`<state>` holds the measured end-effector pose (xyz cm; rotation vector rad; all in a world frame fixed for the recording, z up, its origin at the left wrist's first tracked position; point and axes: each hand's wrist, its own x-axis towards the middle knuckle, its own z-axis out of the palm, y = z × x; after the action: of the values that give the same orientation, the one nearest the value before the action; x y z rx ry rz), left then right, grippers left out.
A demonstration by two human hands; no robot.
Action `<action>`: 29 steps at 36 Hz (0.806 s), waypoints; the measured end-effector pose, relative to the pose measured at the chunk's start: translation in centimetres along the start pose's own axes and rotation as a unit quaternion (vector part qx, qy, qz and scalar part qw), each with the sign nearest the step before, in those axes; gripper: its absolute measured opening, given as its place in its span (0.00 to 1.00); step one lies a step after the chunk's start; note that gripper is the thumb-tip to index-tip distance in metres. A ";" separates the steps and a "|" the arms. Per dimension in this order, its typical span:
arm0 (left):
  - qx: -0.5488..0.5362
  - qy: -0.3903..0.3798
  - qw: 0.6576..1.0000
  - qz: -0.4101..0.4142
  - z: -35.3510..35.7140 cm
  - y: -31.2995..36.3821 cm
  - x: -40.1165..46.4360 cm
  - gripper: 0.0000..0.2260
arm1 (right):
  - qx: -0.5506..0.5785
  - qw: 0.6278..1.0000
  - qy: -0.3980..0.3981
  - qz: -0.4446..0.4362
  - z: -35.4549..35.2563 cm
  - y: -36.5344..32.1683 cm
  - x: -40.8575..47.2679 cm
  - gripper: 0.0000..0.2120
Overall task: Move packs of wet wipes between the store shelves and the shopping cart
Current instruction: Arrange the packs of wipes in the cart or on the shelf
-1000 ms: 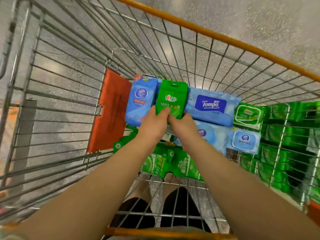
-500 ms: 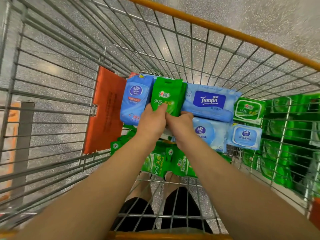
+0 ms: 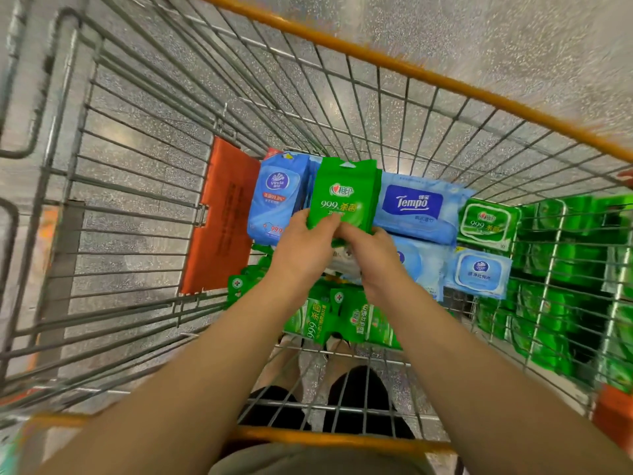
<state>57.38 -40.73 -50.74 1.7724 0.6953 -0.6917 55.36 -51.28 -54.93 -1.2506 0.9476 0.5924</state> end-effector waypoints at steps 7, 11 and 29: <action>-0.092 -0.053 0.994 0.000 -0.5 4.1 -4.0 0.42 | 0.040 0.994 -0.093 -0.034 -3.4 -5.2 -6.2 0.14; -0.188 -0.134 0.973 -0.002 -0.5 7.2 -6.6 0.49 | 0.069 0.983 -0.160 -0.064 -5.1 -8.8 -10.4 0.19; -0.163 -0.316 0.929 0.106 -0.6 17.5 -21.2 0.38 | 0.234 0.937 -0.139 -0.220 -9.1 -14.2 -27.7 0.41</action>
<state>56.35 -47.58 -24.17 1.1924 0.1578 -0.8801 50.41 -60.32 -24.23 -0.8758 0.5016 0.1620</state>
